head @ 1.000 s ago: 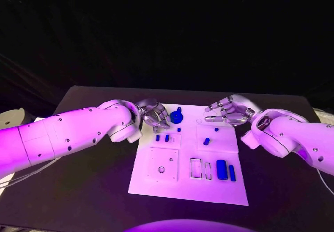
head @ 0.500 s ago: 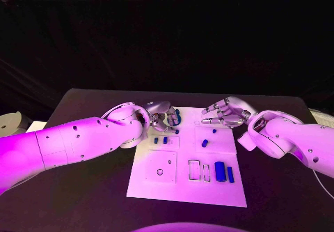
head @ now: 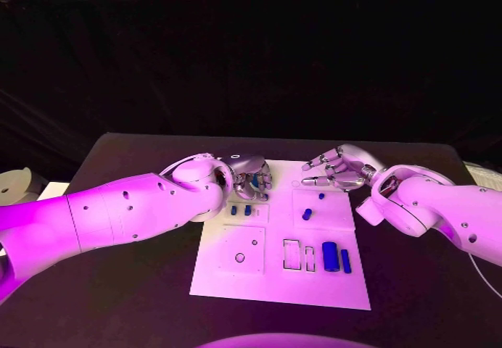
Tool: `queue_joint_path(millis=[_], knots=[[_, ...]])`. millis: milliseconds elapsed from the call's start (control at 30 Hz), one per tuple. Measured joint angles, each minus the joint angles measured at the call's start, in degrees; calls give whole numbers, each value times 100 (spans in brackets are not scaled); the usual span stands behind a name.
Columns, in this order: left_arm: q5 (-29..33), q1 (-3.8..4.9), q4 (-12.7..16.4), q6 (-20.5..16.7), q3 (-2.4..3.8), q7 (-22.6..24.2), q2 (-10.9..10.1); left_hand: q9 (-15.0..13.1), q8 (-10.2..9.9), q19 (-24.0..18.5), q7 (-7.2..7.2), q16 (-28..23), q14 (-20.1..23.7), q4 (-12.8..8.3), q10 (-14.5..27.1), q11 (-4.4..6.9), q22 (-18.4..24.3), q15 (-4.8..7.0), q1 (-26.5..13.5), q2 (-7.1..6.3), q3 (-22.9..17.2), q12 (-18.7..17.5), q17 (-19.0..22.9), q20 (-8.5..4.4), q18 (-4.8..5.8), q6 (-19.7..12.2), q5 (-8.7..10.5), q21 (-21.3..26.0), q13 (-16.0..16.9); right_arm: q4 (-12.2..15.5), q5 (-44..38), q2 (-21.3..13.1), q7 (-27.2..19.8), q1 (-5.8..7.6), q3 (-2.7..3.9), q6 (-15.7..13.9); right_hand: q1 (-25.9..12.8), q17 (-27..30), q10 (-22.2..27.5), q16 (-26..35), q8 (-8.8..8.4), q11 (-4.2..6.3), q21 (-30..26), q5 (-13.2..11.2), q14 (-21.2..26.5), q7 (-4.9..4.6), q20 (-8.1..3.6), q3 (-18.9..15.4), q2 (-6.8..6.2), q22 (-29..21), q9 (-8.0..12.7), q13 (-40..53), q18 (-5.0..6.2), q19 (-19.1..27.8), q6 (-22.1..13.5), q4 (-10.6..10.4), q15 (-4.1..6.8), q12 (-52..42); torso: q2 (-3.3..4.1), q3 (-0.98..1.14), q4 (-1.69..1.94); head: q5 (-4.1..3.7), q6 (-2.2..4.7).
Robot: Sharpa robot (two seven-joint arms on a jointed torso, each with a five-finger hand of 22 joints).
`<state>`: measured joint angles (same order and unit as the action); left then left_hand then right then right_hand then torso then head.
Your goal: Assemble the parts on the task board
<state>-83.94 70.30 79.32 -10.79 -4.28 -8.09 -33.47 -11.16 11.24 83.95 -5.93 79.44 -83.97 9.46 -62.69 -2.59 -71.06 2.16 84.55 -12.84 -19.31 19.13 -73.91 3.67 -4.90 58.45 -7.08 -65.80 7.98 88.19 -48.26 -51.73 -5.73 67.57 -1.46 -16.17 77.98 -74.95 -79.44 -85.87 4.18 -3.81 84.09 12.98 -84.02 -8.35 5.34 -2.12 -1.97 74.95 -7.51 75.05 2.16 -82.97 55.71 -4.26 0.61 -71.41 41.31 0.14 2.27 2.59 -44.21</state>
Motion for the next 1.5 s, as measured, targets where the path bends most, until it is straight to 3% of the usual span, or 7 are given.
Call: queue_joint_path(millis=[600,967,1300,1500], knots=[[-186,-56,-335,294,1,-126,288,77,-138,-1,-50,0,0,-134,-27,-27,82,0,1,0,-229,-337,63,0,0,117,0,112,-198,10,-8,10,-18,0,0,-27,0,1,0,0,0,0,0,0,0,0,0,0,0,-1,-4,1,0,0,0,0,0,0,1,-2,-1,-20,-16],[-247,-60,-358,413,13,-145,308,85,-166,-1,-39,0,0,-172,-70,-70,51,-1,7,43,-330,-404,64,0,0,187,0,112,-236,11,-10,10,-28,-1,1,-39,0,2,0,0,0,0,0,0,0,0,0,0,0,-2,-3,0,0,0,0,0,0,0,-5,3,4,-8,-31],[-261,-59,-356,478,15,-148,316,90,-166,-1,-29,41,0,-280,-365,-16,-25,-1,9,177,-517,-454,43,0,-1,421,0,63,-257,13,-12,13,-34,-1,0,-43,0,3,0,0,0,0,0,0,0,0,0,0,0,-2,-3,3,0,0,0,0,0,0,-5,2,7,-8,-38],[-254,-55,-366,504,19,-137,321,92,-166,-1,-20,62,0,-299,-406,-17,-33,-1,9,177,-547,-503,43,0,0,431,1,40,-277,13,-12,15,-35,-1,0,-43,0,3,0,0,0,0,0,0,0,0,0,0,0,-3,-2,4,0,0,0,0,0,0,-5,1,9,-6,-47]])
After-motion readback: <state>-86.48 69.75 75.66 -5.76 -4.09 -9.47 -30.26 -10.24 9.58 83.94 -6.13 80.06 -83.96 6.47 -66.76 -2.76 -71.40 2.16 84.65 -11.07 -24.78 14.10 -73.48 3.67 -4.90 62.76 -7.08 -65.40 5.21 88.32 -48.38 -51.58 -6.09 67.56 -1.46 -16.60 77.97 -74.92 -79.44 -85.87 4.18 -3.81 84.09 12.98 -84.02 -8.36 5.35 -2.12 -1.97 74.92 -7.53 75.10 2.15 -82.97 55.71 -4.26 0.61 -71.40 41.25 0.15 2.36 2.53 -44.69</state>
